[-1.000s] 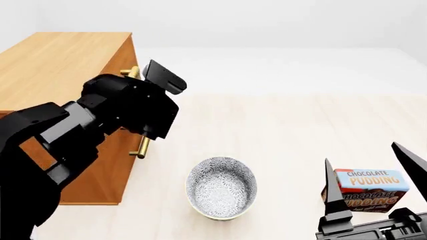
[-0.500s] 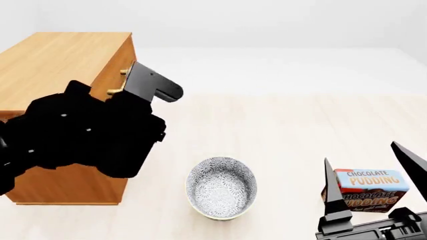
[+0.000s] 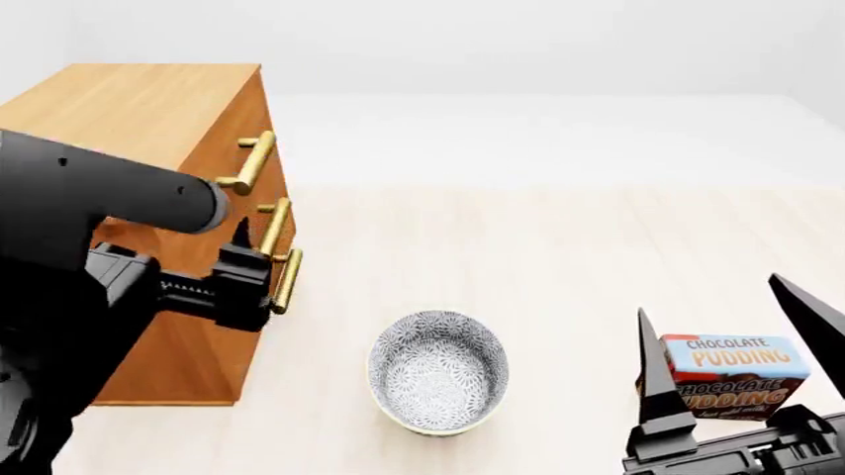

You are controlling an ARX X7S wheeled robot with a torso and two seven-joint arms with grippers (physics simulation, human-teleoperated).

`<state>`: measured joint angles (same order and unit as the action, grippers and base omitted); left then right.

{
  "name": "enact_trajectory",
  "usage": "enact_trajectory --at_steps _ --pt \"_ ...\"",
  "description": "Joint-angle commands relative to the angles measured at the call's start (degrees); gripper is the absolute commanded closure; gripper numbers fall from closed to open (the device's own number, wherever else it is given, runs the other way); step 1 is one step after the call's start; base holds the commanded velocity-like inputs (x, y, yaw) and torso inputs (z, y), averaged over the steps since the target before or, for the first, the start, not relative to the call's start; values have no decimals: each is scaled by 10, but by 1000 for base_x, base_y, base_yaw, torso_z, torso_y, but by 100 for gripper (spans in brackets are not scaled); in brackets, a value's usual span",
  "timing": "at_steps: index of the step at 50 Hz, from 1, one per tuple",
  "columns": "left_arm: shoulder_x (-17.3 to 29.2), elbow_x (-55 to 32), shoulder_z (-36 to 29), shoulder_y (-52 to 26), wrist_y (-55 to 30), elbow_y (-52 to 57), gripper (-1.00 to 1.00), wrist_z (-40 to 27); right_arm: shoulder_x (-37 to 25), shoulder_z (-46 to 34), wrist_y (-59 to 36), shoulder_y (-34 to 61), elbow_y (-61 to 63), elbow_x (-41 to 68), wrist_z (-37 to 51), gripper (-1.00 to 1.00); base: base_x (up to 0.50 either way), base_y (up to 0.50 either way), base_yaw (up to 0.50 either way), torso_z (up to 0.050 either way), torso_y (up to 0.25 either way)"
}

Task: Put the butter at the back in the top drawer of the cabinet and close it.

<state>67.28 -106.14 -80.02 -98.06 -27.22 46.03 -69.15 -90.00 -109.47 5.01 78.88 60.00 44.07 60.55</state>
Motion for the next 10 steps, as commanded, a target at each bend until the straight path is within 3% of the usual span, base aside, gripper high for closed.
enact_trajectory --at_steps 1,6,10 --pt "159 40 48 6 80 139 -100 107 0 0 19 -1 0 -1 -8 -100 0 0 0 0 0" --pt "225 71 73 23 108 140 -100 176 0 -1 30 -2 0 0 -13 -100 0 0 0 0 0" --pt "227 87 67 32 130 140 -100 182 0 0 39 -2 0 2 -18 -100 0 0 0 0 0"
